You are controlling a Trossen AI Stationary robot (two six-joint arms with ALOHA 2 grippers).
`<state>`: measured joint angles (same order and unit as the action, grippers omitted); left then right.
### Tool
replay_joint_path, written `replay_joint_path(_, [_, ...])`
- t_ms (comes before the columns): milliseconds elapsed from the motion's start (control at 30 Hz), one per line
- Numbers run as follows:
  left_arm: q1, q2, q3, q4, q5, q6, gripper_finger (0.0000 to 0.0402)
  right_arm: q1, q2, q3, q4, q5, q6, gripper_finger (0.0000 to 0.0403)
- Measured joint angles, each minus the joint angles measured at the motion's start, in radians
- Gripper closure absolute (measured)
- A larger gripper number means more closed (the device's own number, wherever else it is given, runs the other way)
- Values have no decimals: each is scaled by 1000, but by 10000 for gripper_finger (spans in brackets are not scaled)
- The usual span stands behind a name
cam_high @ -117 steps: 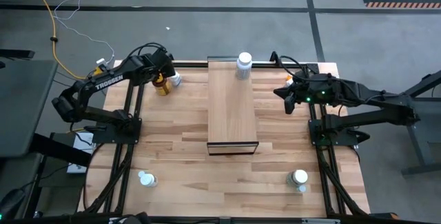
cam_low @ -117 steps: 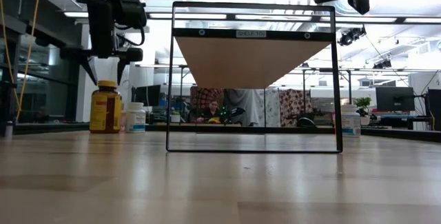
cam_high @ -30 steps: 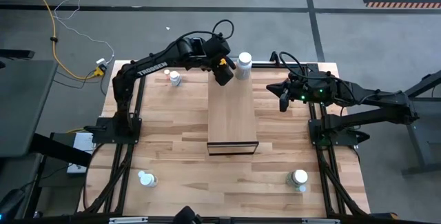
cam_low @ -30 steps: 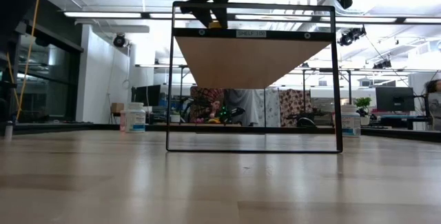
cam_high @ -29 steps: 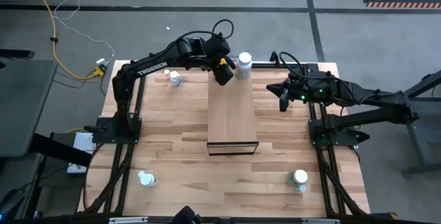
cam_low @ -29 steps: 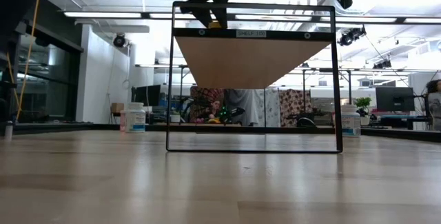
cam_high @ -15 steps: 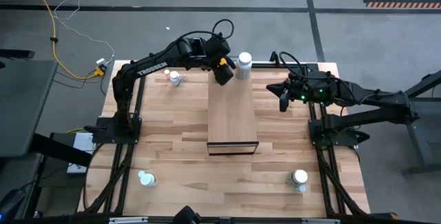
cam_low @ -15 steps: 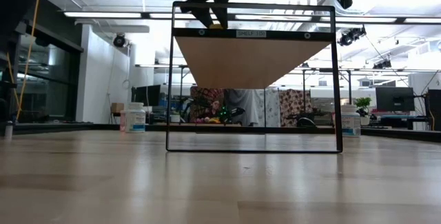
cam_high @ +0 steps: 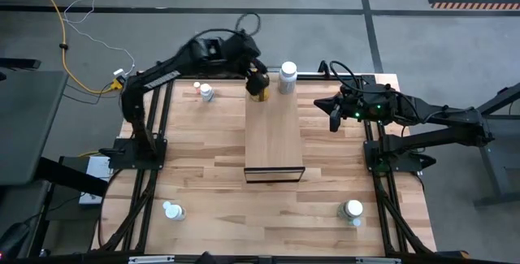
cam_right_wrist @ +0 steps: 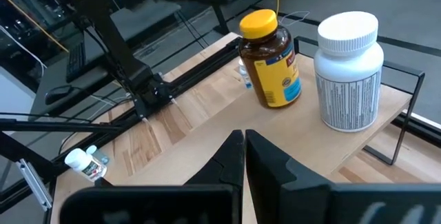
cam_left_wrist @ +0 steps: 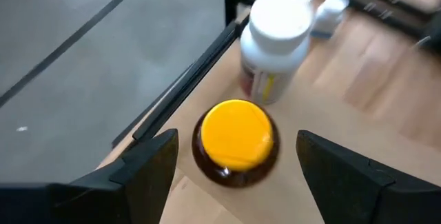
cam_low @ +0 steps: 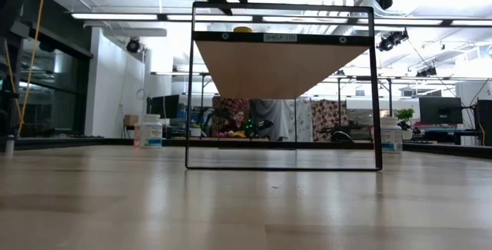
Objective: Pick and place medicine bottles onto shelf by color
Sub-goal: Put the right white blue pill bottle on the shelf
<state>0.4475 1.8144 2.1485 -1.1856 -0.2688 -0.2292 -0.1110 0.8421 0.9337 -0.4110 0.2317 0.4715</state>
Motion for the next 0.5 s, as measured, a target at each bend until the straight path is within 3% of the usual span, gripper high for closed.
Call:
replay_joint_path(133, [-41,-115,0,3,41,-21,118,0,0,0,22,0,-7,396])
replay_joint_path(267, [-145,-246,-60,68,8,-5,118,0,0,0,28,0,-9,396])
replay_joint_path(367, [-245,-359,-182,173,-73,2,118,0,0,0,28,-1,-20,396])
replay_joint_path(500, [-371,-528,-437,365,-215,6,118,0,0,0,28,-2,-18,396])
